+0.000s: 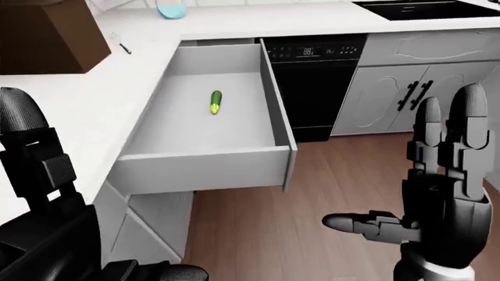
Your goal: Close the right drawer.
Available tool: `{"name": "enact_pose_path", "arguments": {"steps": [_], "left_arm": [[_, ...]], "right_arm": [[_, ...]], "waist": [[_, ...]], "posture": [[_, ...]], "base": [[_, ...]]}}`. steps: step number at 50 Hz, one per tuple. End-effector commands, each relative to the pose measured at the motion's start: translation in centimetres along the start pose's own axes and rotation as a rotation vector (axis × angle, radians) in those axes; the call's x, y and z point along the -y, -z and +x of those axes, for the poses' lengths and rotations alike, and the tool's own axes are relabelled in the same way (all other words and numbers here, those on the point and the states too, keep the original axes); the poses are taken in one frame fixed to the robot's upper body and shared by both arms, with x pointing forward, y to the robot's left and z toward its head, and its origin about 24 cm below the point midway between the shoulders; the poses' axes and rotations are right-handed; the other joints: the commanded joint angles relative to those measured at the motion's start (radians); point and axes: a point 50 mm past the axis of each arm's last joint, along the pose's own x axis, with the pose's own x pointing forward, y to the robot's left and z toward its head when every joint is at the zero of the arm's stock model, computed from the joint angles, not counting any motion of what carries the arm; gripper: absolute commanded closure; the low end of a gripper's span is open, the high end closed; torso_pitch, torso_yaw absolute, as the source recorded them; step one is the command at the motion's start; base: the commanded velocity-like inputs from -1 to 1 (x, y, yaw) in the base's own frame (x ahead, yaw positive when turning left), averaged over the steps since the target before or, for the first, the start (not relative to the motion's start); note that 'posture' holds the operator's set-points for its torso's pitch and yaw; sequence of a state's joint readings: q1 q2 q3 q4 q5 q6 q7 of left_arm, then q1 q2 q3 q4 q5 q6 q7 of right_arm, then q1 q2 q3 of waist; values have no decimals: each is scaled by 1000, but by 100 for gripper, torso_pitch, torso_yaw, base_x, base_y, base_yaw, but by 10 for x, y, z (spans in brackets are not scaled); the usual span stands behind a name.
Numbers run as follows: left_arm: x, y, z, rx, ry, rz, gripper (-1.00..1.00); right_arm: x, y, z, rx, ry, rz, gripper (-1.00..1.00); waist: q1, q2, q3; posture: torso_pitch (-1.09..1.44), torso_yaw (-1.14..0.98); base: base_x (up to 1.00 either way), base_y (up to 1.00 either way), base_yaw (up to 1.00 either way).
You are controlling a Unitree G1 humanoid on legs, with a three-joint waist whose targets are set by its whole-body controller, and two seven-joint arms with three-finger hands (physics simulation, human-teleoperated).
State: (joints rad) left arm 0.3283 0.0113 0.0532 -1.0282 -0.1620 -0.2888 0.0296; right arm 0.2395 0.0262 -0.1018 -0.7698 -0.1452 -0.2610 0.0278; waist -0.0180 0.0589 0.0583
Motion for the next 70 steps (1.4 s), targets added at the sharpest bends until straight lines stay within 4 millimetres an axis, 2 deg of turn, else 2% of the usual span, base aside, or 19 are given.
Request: {"name": "enact_pose_path", "arguments": {"steps": [1, 2, 4, 7, 11, 13, 15, 16, 18, 21, 25, 26, 29, 30, 34, 38, 43, 69, 70], "left_arm": [[0, -5, 1, 32, 1, 2, -100], [0, -5, 1, 31, 1, 2, -100], [0, -5, 1, 31, 2, 2, -100], [0, -5, 1, 31, 2, 2, -100], [0, -6, 0, 32, 2, 2, -100], [0, -6, 0, 31, 2, 2, -100], [0, -5, 0, 30, 3, 1, -100], [0, -6, 0, 32, 3, 2, -100], [0, -5, 0, 30, 3, 1, -100], [0, -5, 0, 31, 3, 1, -100], [0, -5, 0, 32, 2, 1, -100], [0, -5, 0, 31, 3, 0, -100], [0, -5, 1, 30, 3, 0, -100], [0, -5, 1, 31, 3, 0, -100], [0, -5, 0, 31, 3, 0, -100], [0, -6, 0, 30, 2, 0, -100], [0, -5, 0, 29, 2, 0, -100], [1, -5, 0, 24, 7, -5, -100], [2, -5, 0, 23, 7, -6, -100]], "right_arm": [[-1, -7, 3, 47, -1, 6, -100], [-1, -7, 3, 48, -2, 6, -100], [-1, -7, 4, 46, 0, 6, -100], [-1, -6, 3, 45, -1, 6, -100], [-2, -6, 3, 46, -2, 6, -100], [-2, -5, 3, 44, -1, 7, -100], [-2, -4, 4, 43, -1, 6, -100], [-2, -3, 4, 42, -1, 7, -100], [-2, -3, 5, 42, 0, 7, -100], [-2, -4, 4, 43, 0, 7, -100], [-1, -5, 4, 45, 3, 13, -100], [-1, -6, 3, 48, 4, 14, -100], [0, -7, 3, 48, 5, 16, -100], [0, -7, 3, 49, 7, 16, -100], [1, -8, 3, 51, 8, 16, -100], [1, -9, 2, 51, 8, 10, -100], [2, -10, 1, 53, 9, 11, -100], [8, -3, 1, 37, 46, -34, -100], [-1, -32, 34, 55, 50, -30, -100]], "waist": [[4, 27, -22], [22, 4, -13], [26, 9, -1], [35, -8, -12], [43, -41, -4], [46, -68, -8], [43, -122, -29], [32, -103, -23], [24, -109, -1], [13, -94, -7], [10, -62, 9], [6, -54, -15], [-5, -9, -39], [-3, -39, -14], [7, -40, -29], [18, -75, -41], [17, -67, -48], [13, -66, -27], [13, -66, -26]], "posture": [[0, 0], [0, 0], [0, 0], [0, 0], [0, 0], [0, 0], [0, 0], [0, 0], [0, 0], [0, 0], [0, 0], [0, 0], [0, 0], [0, 0], [0, 0], [0, 0], [0, 0], [0, 0], [0, 0]], "base": [[29, 0, 0], [29, 0, 0], [28, 0, 0], [29, 0, 0], [29, 0, 0], [29, 0, 0], [29, 0, 0], [29, 0, 0], [29, 0, 0], [29, 0, 0], [22, 0, 0], [0, 0, 0], [0, 0, 0], [0, 0, 0], [0, 0, 0], [0, 0, 0], [0, 0, 0], [0, 0, 0], [0, 0, 0]]}}
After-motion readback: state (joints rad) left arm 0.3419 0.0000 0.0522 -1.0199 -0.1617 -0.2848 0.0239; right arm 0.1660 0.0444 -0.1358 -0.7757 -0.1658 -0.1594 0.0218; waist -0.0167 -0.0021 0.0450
